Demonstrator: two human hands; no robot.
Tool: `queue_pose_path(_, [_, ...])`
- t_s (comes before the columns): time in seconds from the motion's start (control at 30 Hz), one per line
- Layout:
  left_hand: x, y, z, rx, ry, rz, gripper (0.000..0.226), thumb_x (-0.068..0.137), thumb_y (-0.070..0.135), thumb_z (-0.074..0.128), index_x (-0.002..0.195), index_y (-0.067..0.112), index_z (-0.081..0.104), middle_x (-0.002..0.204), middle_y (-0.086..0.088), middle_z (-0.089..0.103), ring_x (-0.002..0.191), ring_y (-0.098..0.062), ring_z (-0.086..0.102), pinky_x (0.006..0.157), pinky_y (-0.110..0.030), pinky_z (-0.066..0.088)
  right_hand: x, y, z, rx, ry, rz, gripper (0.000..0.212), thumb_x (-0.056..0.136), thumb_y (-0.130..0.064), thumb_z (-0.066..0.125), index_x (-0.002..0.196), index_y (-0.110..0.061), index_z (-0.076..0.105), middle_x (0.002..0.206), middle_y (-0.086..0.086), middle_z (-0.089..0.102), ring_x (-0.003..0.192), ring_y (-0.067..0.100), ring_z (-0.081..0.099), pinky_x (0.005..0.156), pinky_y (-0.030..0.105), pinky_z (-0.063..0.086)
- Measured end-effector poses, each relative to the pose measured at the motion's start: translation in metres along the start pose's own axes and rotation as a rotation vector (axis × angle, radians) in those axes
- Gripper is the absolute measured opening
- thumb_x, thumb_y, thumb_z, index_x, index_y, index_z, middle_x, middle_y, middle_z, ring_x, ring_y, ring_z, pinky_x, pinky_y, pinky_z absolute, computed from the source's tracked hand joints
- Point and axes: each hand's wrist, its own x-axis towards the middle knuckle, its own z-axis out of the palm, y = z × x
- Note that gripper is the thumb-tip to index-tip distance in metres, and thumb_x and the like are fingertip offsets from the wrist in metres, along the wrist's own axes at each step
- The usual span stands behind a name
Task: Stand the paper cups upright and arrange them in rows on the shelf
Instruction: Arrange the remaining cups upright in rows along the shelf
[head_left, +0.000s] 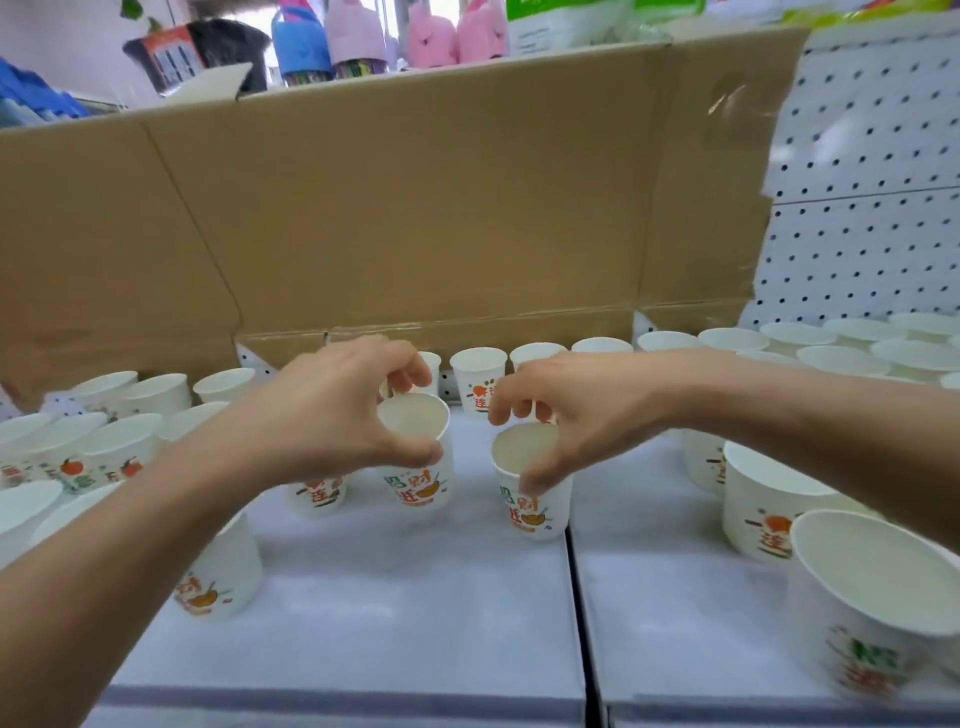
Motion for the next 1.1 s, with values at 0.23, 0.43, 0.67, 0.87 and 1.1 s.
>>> queue_pose_path(0.23, [0.030, 0.019, 0.016, -0.126, -0.028, 0.014, 0.048, 0.062, 0.058, 0.077, 0.102, 0.042, 0.056, 0.102, 0.023, 0.058, 0.087, 0.001, 0.059, 0.080, -0.030, 0.050, -0.009, 0.018, -0.005, 0.057, -0.003, 0.048, 0.065, 0.067, -0.054, 0.077, 0.123, -0.037, 0.048, 0.106, -0.015, 0.057, 0.095, 0.010, 0.058, 0.083, 0.038, 0.054])
queue_pose_path(0.43, [0.056, 0.050, 0.040, -0.263, -0.066, 0.078, 0.051, 0.064, 0.050, 0.081, 0.108, 0.034, 0.059, 0.100, 0.017, 0.061, 0.089, -0.003, 0.061, 0.080, -0.031, 0.054, -0.041, 0.054, -0.026, 0.015, -0.021, 0.216, 0.068, 0.069, -0.043, 0.081, 0.127, -0.037, 0.045, 0.113, -0.013, 0.058, 0.105, 0.012, 0.058, 0.092, 0.037, 0.051])
queue_pose_path(0.67, [0.071, 0.067, 0.064, -0.311, -0.084, 0.091, 0.059, 0.064, 0.051, 0.081, 0.113, 0.032, 0.057, 0.108, 0.014, 0.059, 0.095, -0.007, 0.060, 0.085, -0.035, 0.054, -0.042, 0.060, -0.010, -0.047, -0.028, 0.248, 0.067, 0.071, -0.046, 0.079, 0.128, -0.038, 0.045, 0.114, -0.018, 0.049, 0.110, 0.010, 0.051, 0.092, 0.032, 0.047])
queue_pose_path(0.87, [0.067, 0.064, 0.065, -0.349, -0.050, 0.086, 0.062, 0.060, 0.055, 0.083, 0.112, 0.032, 0.058, 0.110, 0.013, 0.060, 0.094, -0.005, 0.060, 0.085, -0.033, 0.053, -0.050, 0.061, -0.011, -0.069, 0.034, 0.203, 0.029, 0.073, -0.050, 0.075, 0.098, -0.038, 0.065, 0.097, -0.022, 0.052, 0.097, 0.003, 0.051, 0.084, 0.031, 0.048])
queue_pose_path(1.1, [0.069, 0.069, 0.065, -0.348, -0.041, 0.106, 0.057, 0.064, 0.050, 0.083, 0.111, 0.030, 0.060, 0.108, 0.011, 0.062, 0.094, -0.006, 0.060, 0.084, -0.031, 0.053, -0.057, 0.064, -0.006, -0.136, 0.054, 0.203, 0.003, 0.080, -0.032, 0.069, 0.079, -0.034, 0.069, 0.084, -0.016, 0.062, 0.085, 0.004, 0.057, 0.075, 0.036, 0.054])
